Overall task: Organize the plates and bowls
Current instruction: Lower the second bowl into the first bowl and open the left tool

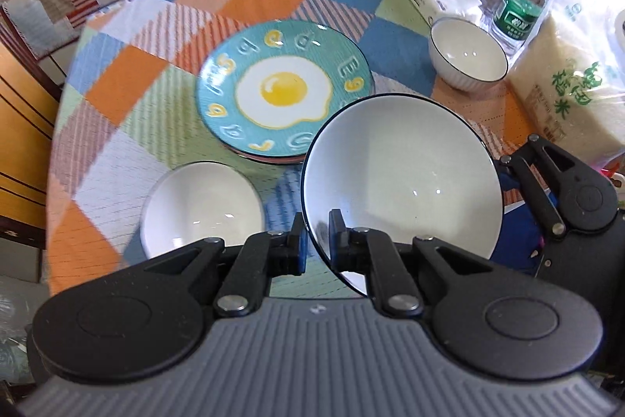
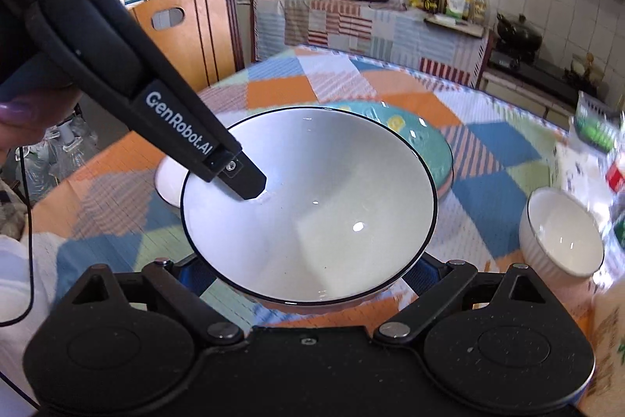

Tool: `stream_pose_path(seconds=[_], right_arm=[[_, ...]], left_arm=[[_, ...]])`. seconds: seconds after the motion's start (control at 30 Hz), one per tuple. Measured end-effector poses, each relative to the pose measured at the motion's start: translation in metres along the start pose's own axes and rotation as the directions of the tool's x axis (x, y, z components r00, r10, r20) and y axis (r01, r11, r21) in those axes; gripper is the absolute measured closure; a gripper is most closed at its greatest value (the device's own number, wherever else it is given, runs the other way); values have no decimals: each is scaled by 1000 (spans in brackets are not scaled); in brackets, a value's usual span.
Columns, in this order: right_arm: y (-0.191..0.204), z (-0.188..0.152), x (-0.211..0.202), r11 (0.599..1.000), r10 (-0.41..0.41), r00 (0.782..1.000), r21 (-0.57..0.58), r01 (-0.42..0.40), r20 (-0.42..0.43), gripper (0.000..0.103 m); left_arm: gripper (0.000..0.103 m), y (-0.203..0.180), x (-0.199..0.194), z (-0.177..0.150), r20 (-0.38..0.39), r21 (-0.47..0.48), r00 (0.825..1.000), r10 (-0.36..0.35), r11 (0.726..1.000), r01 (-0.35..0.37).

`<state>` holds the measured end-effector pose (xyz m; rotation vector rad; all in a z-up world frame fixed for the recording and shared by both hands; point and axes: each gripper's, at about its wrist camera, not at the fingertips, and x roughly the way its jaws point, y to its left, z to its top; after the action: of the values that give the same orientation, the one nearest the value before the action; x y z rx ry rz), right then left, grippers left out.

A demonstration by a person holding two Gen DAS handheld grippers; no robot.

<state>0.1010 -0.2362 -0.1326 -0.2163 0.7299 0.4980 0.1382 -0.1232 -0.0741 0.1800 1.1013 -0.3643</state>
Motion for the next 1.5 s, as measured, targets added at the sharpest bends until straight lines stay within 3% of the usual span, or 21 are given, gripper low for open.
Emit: stream_pose_path(seconds=[0.33, 0.63, 0.77, 1.03, 1.4, 1.5], right_arm=[[33, 37, 12, 990, 85, 996, -111, -83, 16, 5], [58, 56, 58, 971, 169, 985, -166, -170, -24, 5], [58, 60, 83, 969, 197, 978, -140, -204, -63, 5], [60, 56, 99, 969, 195, 974, -133, -210, -119, 5], [59, 57, 113, 971, 169, 973, -141, -191, -155, 4], [62, 54, 112, 967, 170, 972, -164, -196, -163, 3]], left_arm=[[93, 55, -28, -16, 4, -101, 999, 44, 994, -43], [93, 107, -6, -27, -26, -209, 995, 92, 973, -95], [93, 121, 16, -26, -39, -225, 992, 117, 967, -123], [89, 123, 43, -27, -87, -188, 988, 130, 971, -145], [88, 115, 62, -28, -82, -147, 967, 242, 956, -252], [86, 117, 65, -29, -107, -160, 968, 225, 957, -240]])
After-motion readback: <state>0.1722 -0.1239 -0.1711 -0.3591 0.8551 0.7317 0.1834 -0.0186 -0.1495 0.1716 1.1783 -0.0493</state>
